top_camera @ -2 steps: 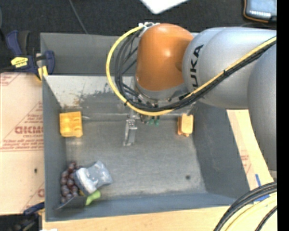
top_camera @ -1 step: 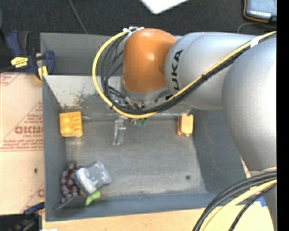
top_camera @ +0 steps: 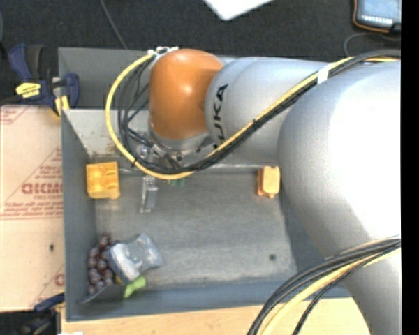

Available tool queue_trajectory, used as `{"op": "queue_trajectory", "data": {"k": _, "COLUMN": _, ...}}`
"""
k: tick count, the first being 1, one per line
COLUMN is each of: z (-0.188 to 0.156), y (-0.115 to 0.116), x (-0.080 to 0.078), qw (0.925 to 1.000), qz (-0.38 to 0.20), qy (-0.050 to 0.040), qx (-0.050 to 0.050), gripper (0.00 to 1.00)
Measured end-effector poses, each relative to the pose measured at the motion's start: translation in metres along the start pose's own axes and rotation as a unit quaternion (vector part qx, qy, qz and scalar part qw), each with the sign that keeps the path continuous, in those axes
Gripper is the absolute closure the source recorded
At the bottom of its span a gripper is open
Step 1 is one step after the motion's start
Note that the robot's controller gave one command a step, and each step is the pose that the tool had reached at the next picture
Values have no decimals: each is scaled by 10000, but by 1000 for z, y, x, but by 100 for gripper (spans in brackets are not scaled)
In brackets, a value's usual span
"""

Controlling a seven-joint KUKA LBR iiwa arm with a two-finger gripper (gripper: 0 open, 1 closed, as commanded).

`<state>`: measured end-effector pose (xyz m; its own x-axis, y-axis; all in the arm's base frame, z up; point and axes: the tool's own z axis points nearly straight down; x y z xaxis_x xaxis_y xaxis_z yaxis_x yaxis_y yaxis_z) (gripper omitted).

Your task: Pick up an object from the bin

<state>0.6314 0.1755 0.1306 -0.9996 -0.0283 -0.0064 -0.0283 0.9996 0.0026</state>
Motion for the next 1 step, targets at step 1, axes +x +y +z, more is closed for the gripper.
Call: {"op": "queue_trajectory", "data": {"k": 1, "z": 19, "y": 14, "x": -22, "qw": 9993, "qz": 370, "qy": -46, "qx": -8, "gripper": 0}}
